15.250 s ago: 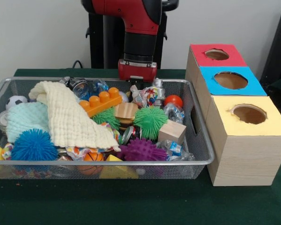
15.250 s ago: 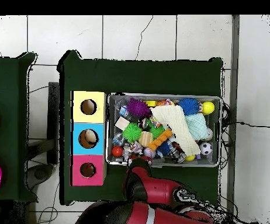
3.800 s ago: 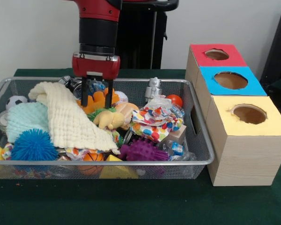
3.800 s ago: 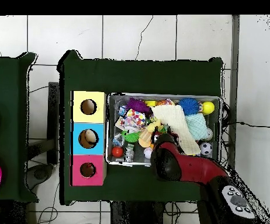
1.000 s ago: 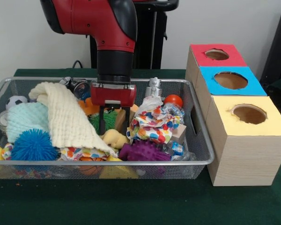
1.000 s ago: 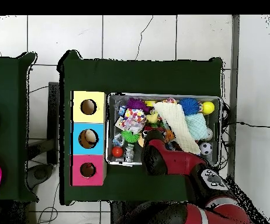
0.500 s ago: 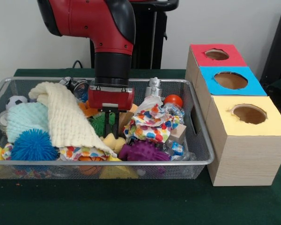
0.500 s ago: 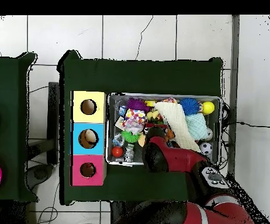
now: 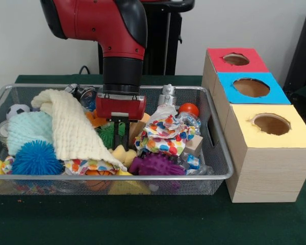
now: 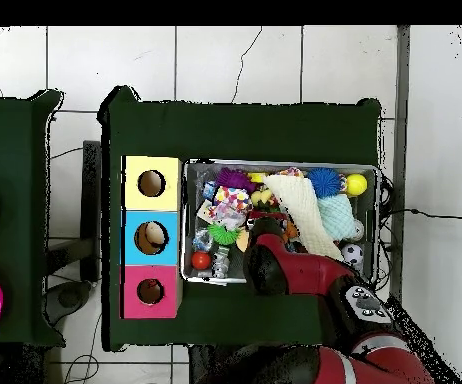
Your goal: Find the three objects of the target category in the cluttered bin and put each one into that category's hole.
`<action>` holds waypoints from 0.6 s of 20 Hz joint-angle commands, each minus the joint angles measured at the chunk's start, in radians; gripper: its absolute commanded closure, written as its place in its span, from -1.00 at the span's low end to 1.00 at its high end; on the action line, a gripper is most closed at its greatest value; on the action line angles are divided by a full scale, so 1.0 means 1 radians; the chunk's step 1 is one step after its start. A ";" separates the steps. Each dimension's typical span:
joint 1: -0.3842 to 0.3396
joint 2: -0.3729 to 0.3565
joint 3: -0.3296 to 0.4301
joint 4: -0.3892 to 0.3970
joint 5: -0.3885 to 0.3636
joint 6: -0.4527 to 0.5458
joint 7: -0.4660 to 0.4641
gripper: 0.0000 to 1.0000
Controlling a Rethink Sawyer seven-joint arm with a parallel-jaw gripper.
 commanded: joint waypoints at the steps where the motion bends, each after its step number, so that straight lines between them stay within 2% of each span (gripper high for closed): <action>1: -0.005 -0.036 0.021 -0.059 -0.020 0.045 0.109 1.00; 12: -0.070 -0.230 0.098 0.094 -0.060 0.215 0.104 1.00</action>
